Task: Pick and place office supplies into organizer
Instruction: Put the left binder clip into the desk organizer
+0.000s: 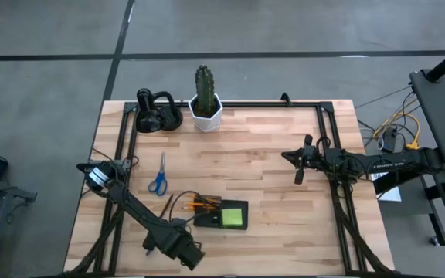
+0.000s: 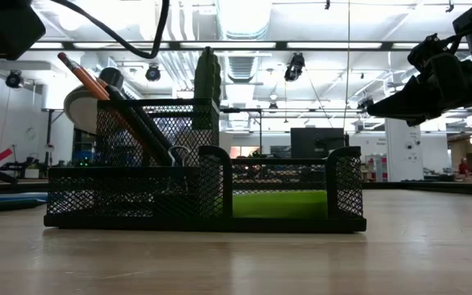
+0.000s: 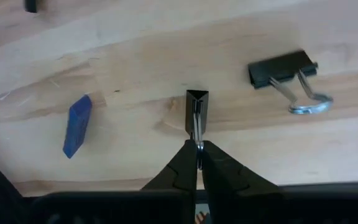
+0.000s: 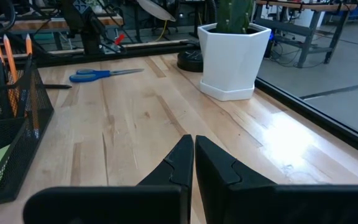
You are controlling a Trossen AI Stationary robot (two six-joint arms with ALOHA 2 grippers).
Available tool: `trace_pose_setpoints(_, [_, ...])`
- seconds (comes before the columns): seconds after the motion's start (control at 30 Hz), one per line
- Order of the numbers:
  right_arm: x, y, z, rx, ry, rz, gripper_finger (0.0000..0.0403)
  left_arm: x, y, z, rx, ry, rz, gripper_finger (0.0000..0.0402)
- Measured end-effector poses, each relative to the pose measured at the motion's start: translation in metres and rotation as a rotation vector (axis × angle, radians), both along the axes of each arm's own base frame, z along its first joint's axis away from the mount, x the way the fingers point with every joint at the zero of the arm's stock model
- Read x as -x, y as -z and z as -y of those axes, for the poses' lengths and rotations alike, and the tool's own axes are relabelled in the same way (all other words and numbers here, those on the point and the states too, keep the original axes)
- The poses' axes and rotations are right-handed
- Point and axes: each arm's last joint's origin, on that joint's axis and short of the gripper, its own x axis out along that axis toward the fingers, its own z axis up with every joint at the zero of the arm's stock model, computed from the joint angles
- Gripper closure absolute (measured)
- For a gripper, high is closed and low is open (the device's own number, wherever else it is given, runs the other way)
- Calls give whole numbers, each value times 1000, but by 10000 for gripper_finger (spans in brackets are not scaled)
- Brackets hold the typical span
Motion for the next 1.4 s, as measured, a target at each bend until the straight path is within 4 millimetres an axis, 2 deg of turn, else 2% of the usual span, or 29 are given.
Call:
trace_pose_setpoints(0.33, [0,0,0,0,0,0,394,1,-2,2,56,54,-26,401])
trace_pose_setpoints(0.57, [0,0,0,0,0,0,394,1,-14,2,74,56,1,401])
trace_pose_setpoints(1.07, [0,0,0,0,0,-1,394,7,-55,-5,-42,121,-43,401])
trace_pose_setpoints(1.4, [0,0,0,-1,0,-1,394,-8,-61,-21,-158,178,82,401])
